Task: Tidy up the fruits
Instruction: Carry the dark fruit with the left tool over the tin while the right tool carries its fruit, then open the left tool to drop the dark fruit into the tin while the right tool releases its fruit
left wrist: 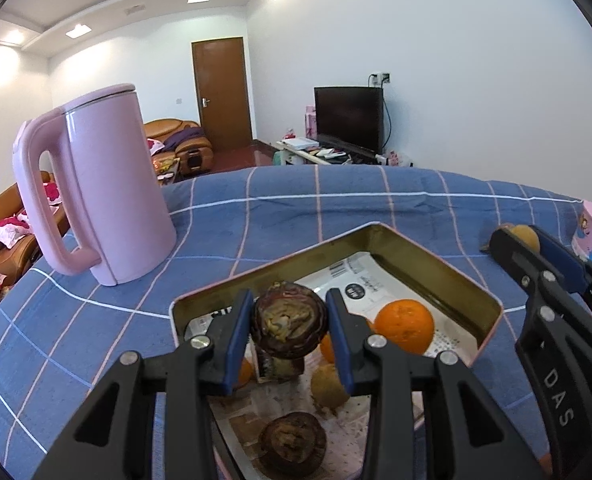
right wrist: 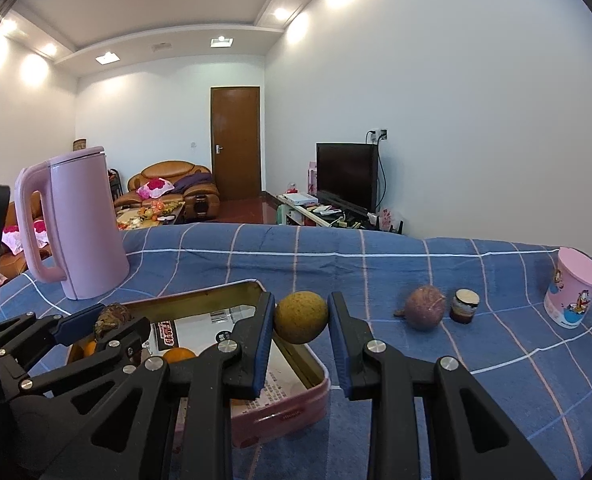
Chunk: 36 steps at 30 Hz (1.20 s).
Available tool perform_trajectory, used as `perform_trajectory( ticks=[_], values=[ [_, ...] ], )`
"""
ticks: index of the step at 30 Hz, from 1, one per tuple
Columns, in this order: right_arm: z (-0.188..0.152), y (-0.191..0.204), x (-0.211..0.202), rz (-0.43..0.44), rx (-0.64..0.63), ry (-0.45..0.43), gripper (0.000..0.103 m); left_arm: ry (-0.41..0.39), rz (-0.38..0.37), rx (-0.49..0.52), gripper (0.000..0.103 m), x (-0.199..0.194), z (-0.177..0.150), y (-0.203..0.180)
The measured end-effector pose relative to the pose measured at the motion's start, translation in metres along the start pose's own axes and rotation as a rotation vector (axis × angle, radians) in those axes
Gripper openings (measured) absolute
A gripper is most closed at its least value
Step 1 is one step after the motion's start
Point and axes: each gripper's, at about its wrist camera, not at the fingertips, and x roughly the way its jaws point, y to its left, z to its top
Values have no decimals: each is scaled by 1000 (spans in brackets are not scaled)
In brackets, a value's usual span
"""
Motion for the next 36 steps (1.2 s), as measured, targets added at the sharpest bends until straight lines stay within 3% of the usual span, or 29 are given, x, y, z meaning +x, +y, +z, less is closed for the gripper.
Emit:
perform_trajectory(
  ticks=[15, 28, 36],
  values=[
    [3, 14, 36, 60, -27, 117, 29, 70, 43, -25, 39, 15, 0, 11],
    [-3, 26, 63, 217, -52, 265, 29, 99, 56, -29, 39, 21, -2, 14],
    [-5, 28, 66, 279, -54, 295, 30, 99, 54, -40, 39, 21, -2, 16]
  ],
)
